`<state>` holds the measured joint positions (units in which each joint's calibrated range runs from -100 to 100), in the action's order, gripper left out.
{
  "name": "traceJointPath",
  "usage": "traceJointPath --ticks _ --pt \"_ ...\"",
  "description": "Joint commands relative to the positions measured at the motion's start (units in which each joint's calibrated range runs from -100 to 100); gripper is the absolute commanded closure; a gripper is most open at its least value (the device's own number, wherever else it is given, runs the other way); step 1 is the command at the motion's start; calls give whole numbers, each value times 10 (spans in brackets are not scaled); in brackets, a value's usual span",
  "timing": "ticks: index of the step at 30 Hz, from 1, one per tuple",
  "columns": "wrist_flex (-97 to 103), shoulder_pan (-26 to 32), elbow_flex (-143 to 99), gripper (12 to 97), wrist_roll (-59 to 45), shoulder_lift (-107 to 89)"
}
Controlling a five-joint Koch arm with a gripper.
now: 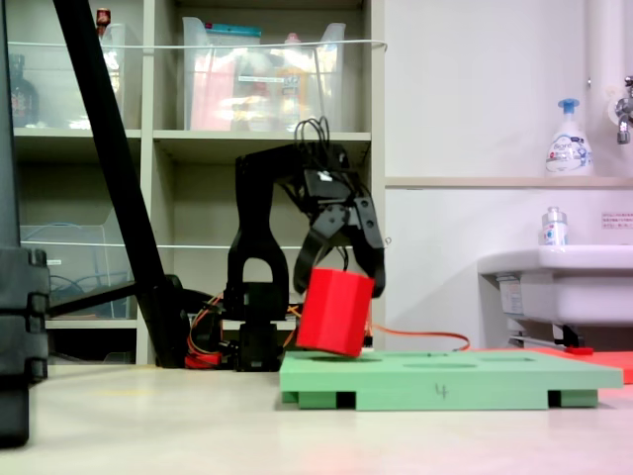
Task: Put the octagonal pillar block into the corresponding hole
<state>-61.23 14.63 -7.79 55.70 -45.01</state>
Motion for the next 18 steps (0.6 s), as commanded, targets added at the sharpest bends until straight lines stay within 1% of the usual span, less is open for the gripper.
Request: traceJointPath --ticks 1,8,18 --pt "0 -5 16 640 -10 -44" --pt "4 -7 24 641 -23 -43" --pt "20 0 67 640 -36 10"
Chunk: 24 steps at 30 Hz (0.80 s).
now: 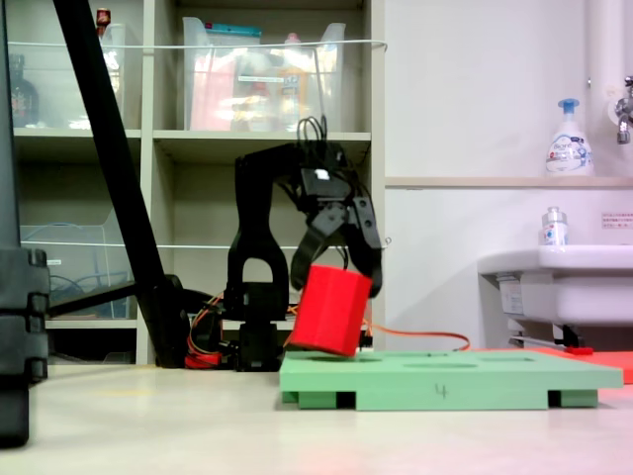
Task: Put the octagonal pillar block into the corresponding hole
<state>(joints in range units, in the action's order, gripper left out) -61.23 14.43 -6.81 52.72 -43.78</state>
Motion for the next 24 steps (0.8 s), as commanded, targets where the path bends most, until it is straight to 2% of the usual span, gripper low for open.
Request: traceJointPath --ticks 1,24 --pt "20 2 65 640 -6 6" --pt "25 17 128 640 -15 98"
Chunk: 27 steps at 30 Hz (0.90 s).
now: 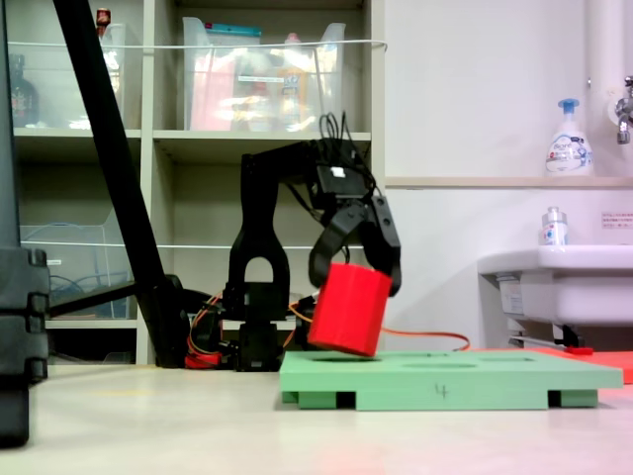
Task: Put the octagonal pillar block into the corresponding hole
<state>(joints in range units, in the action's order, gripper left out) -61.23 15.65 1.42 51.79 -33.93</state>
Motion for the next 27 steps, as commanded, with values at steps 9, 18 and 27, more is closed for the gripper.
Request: traceJointPath --ticks 9,18,27 --pt "30 7 56 640 -4 14" --pt "46 6 50 632 7 14" --pt "66 7 36 630 30 12"
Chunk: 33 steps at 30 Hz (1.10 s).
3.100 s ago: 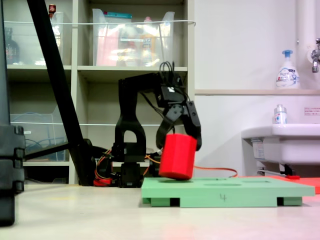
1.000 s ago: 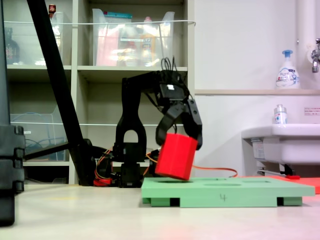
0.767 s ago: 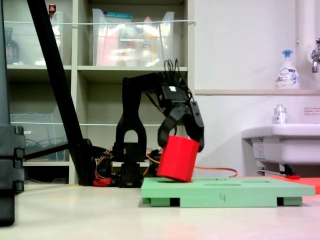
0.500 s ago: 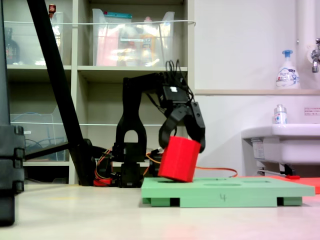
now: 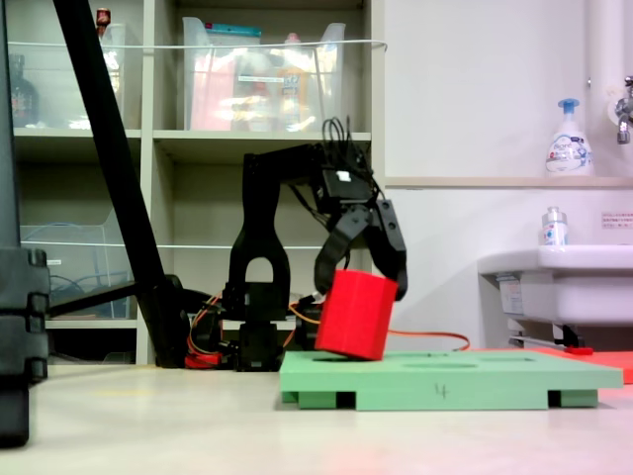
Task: Put the octagonal pillar block into the corresponding hole
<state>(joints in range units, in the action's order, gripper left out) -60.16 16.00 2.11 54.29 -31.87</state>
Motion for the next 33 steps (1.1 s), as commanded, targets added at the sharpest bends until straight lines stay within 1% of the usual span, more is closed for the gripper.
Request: traceJointPath --ticks 1,9,23,27,33 --pt "64 3 23 630 8 -8" --pt "114 8 -23 629 42 -5" --pt "139 11 -44 626 46 16" --pt "167 13 -73 625 77 17" --pt "193 12 -100 619 81 20"
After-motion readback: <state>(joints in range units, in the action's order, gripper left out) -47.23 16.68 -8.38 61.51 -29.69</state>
